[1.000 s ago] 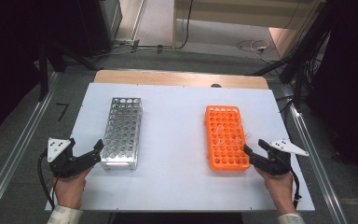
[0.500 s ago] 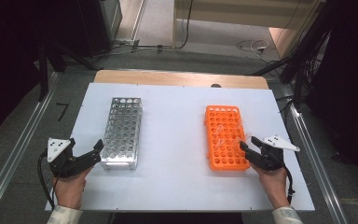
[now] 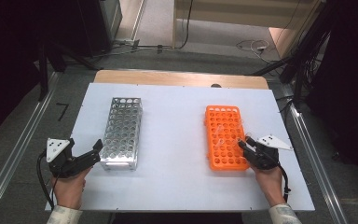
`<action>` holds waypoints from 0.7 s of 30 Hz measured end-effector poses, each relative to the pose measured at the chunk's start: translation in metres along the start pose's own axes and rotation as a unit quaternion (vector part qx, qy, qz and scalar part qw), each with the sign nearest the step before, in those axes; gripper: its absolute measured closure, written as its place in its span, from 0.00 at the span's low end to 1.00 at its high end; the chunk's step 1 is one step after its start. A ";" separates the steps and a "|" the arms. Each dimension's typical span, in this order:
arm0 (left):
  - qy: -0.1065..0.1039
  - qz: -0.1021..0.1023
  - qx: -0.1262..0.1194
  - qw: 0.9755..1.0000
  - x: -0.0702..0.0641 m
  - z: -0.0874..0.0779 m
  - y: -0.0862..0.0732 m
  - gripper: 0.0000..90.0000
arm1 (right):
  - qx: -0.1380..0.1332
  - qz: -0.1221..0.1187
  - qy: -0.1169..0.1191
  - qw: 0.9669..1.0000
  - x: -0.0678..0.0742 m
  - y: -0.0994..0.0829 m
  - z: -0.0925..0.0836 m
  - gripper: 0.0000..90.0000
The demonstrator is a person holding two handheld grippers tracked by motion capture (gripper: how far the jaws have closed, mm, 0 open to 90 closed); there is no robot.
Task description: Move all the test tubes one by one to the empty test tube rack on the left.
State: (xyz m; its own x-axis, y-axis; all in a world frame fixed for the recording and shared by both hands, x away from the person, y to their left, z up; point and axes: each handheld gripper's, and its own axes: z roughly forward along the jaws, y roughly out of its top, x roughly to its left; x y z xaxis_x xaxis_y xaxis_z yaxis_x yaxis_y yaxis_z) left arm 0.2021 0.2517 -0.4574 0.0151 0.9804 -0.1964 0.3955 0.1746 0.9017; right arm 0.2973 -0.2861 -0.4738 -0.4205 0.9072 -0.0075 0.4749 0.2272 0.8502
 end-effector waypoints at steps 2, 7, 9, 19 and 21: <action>0.000 0.000 0.000 1.000 0.000 0.000 0.000 0.04 | 0.001 0.000 0.000 1.000 0.000 0.000 0.002 0.72; 0.000 -0.001 0.000 1.000 0.000 0.000 0.000 0.04 | 0.005 0.004 0.000 1.000 0.000 -0.001 0.005 0.77; -0.001 0.000 0.001 1.000 0.000 0.000 0.000 0.04 | 0.003 0.004 -0.002 1.000 0.000 -0.001 0.005 0.80; 0.000 0.000 -0.001 1.000 0.000 0.000 0.000 0.04 | -0.008 0.007 -0.009 1.000 -0.001 0.002 0.000 0.81; 0.001 0.000 -0.002 1.000 -0.001 0.000 0.000 0.04 | -0.015 0.009 -0.009 1.000 -0.001 0.005 -0.003 0.81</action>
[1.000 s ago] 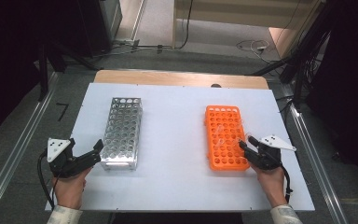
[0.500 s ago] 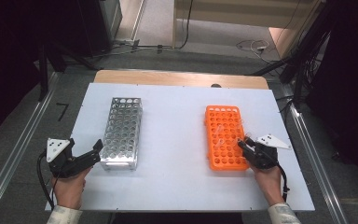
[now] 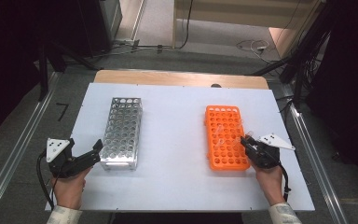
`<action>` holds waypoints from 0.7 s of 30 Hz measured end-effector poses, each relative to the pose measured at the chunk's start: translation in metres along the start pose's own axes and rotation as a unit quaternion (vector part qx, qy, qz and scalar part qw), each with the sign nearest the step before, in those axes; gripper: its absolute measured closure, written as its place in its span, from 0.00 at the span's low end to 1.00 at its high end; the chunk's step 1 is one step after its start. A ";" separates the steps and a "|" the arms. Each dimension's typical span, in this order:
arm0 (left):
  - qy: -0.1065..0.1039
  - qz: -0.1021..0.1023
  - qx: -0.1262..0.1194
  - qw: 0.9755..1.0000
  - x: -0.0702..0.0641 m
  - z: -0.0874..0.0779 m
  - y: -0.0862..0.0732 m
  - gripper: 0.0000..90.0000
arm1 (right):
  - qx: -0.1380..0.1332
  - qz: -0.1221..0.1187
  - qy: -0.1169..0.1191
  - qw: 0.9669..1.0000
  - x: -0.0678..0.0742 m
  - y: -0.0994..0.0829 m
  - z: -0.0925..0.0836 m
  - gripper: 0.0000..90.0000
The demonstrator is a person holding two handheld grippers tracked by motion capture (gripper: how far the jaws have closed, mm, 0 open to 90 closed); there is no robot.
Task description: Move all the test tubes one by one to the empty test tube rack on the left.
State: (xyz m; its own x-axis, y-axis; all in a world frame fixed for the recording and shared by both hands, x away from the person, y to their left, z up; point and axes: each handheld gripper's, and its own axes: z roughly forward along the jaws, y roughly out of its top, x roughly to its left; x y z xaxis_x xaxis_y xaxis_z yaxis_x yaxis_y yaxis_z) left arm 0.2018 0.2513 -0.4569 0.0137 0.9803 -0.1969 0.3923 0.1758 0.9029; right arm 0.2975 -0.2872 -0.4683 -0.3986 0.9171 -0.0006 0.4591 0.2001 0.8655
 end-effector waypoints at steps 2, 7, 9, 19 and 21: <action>0.002 0.001 -0.001 1.000 0.000 0.000 0.000 0.04 | -0.005 0.003 0.001 1.000 0.000 0.002 -0.003 0.81; 0.002 -0.002 -0.001 1.000 0.001 -0.001 0.001 0.04 | -0.021 0.010 0.002 1.000 -0.001 0.006 -0.012 0.81; 0.002 -0.001 -0.002 1.000 0.000 -0.002 0.001 0.04 | -0.027 0.013 0.004 1.000 -0.001 0.009 -0.017 0.81; -0.008 -0.002 -0.006 1.000 -0.002 -0.005 0.002 0.04 | -0.040 0.020 0.001 0.999 -0.003 0.009 -0.048 0.81; -0.012 -0.002 -0.007 1.000 -0.004 -0.007 0.002 0.04 | -0.038 0.020 0.002 0.999 -0.004 0.007 -0.055 0.81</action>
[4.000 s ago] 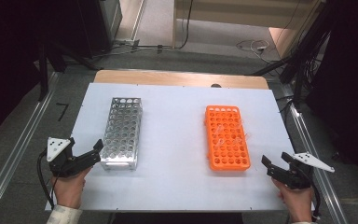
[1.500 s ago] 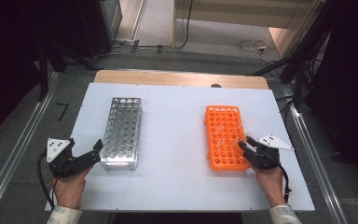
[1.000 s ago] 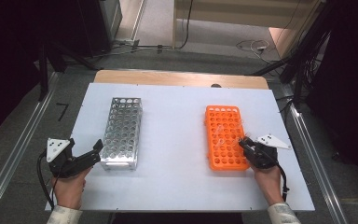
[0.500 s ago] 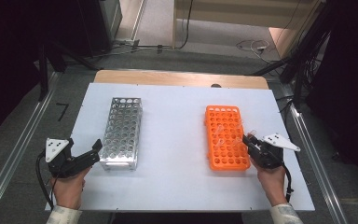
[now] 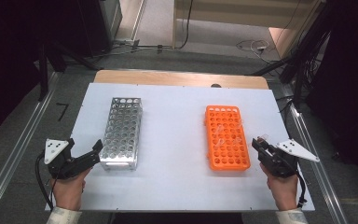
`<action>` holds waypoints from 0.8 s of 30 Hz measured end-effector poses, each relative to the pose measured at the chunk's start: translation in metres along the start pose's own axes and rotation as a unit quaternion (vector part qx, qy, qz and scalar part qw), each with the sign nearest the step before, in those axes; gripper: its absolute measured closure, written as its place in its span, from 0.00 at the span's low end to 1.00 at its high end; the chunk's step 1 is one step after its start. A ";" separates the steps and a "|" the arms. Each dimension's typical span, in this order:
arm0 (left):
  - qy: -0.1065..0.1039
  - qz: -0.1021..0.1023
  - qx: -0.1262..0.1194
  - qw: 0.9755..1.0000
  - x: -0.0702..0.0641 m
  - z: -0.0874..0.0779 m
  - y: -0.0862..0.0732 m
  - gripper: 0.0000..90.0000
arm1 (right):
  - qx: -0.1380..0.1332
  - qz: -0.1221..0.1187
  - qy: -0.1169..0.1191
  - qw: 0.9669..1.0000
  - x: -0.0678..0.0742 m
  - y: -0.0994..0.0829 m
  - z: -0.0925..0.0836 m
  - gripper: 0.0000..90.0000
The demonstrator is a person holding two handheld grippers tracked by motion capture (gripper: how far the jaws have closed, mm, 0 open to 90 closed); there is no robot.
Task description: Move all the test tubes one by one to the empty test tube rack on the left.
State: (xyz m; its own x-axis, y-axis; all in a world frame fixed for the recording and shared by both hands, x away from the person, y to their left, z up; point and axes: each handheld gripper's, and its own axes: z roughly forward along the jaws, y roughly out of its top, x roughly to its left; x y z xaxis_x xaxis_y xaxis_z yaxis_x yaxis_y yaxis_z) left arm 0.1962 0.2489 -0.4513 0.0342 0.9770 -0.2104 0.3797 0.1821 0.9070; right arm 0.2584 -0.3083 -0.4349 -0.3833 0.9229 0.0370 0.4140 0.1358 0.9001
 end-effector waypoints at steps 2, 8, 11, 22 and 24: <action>-0.004 0.001 0.000 1.000 -0.002 -0.002 0.000 0.04 | 0.003 0.003 0.000 1.000 -0.001 -0.002 -0.005 0.81; -0.017 0.007 -0.001 1.000 -0.009 -0.005 0.001 0.04 | 0.014 0.000 0.008 1.000 0.006 -0.007 -0.017 0.81; -0.025 0.011 -0.002 1.000 -0.014 -0.007 0.001 0.04 | 0.016 -0.004 0.016 1.000 0.011 -0.010 -0.023 0.81; -0.049 0.030 0.007 0.998 -0.033 -0.010 -0.001 0.05 | 0.029 -0.023 0.054 0.998 0.034 -0.016 -0.033 0.81; -0.056 0.034 0.009 0.998 -0.036 -0.010 -0.001 0.05 | 0.033 -0.028 0.063 0.997 0.039 -0.017 -0.032 0.81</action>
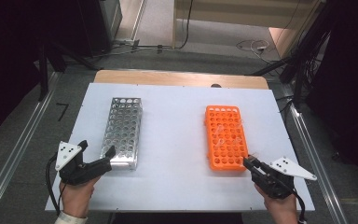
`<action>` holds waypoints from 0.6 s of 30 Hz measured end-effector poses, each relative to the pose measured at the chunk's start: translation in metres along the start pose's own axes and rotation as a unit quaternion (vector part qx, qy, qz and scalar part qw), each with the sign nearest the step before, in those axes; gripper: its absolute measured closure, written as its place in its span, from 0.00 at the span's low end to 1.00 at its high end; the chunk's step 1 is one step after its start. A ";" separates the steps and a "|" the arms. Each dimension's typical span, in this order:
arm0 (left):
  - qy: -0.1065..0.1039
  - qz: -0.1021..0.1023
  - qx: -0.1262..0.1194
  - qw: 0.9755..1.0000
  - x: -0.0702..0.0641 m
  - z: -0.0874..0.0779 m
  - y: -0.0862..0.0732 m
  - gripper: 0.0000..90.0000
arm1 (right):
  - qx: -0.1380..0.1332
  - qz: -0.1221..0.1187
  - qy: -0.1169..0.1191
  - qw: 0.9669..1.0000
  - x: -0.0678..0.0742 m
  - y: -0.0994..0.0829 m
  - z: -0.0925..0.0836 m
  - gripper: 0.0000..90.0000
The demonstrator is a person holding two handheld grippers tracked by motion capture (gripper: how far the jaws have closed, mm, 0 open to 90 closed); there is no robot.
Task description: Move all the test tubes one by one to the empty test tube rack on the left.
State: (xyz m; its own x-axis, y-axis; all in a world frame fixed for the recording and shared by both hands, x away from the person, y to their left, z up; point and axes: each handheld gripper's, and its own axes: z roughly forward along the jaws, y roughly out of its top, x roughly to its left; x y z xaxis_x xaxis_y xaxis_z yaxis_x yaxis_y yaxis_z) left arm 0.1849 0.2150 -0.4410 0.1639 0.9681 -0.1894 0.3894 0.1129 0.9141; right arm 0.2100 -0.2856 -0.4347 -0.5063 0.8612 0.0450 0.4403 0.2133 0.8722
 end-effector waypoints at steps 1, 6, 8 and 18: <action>-0.002 0.001 0.000 1.000 -0.002 0.000 0.000 0.05 | 0.001 -0.003 0.005 1.000 0.003 0.000 0.001 0.81; -0.015 0.010 0.004 1.000 -0.011 0.001 -0.002 0.05 | 0.010 -0.014 0.026 1.000 0.016 0.001 0.008 0.81; -0.021 0.013 0.005 1.000 -0.015 0.002 -0.002 0.05 | 0.011 -0.017 0.033 0.999 0.020 0.002 0.009 0.81; -0.042 0.028 0.013 0.999 -0.028 0.005 -0.004 0.05 | 0.016 -0.035 0.061 0.997 0.042 0.009 0.025 0.81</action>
State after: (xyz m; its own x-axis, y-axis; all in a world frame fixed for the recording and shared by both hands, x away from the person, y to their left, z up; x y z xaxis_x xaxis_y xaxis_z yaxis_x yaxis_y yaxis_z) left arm 0.1831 0.1858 -0.4414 0.2611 0.9505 -0.1683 0.4005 0.0520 0.9148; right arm 0.2115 -0.2363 -0.4375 -0.6224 0.7813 0.0465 0.4238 0.2864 0.8593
